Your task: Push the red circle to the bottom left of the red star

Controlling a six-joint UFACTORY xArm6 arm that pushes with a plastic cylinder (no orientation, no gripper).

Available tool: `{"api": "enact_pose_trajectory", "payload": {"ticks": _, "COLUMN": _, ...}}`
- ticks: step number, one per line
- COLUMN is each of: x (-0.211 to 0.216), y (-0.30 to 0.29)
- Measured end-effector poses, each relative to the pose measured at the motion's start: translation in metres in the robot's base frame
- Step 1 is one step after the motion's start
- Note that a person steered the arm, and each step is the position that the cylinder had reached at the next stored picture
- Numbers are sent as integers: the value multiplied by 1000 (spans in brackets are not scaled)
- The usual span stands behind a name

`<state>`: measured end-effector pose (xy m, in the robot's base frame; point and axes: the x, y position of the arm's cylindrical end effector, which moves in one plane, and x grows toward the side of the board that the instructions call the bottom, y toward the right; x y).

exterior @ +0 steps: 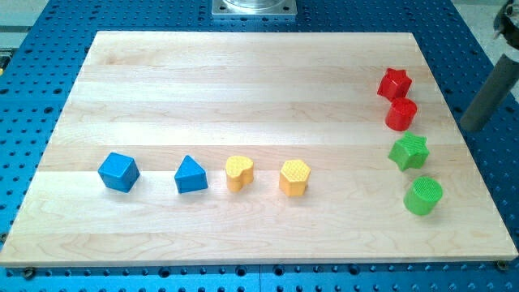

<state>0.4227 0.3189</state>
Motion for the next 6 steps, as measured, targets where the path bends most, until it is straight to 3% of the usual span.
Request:
{"api": "enact_pose_trajectory", "payload": {"ticks": 1, "x": -10, "y": -17}}
{"api": "enact_pose_trajectory", "payload": {"ticks": 2, "x": 15, "y": -94}}
{"api": "enact_pose_trajectory", "payload": {"ticks": 3, "x": -12, "y": -145}}
{"api": "enact_pose_trajectory", "payload": {"ticks": 4, "x": 6, "y": -172}}
{"api": "enact_pose_trajectory", "payload": {"ticks": 5, "x": 33, "y": -131}}
{"api": "enact_pose_trajectory", "payload": {"ticks": 6, "x": 14, "y": -113}}
